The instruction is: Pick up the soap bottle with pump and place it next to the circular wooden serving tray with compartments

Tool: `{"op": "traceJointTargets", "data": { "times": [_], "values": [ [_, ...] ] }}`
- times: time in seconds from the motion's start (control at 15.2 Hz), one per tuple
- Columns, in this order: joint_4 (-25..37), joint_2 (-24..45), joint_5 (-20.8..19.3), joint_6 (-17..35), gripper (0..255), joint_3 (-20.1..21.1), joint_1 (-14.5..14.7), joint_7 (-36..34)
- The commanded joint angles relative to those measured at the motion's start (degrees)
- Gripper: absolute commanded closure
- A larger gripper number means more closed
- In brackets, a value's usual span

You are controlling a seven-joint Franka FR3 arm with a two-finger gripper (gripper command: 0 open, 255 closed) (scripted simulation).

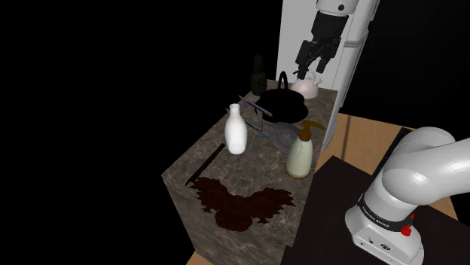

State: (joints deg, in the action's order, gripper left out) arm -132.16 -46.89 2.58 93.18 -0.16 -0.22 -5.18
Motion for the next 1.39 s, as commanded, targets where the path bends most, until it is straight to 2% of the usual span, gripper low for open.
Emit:
{"op": "traceJointTargets", "data": {
  "times": [0.0,0.79,1.32],
  "values": [
    [0.00,0.00,0.00,0.00,0,0.00,0.00,0.00],
    [-24.99,-4.88,0.92,17.63,0,-3.02,-1.47,1.69],
    [-30.20,-2.94,1.38,24.69,0,-2.89,-1.19,1.90]
  ]
}}
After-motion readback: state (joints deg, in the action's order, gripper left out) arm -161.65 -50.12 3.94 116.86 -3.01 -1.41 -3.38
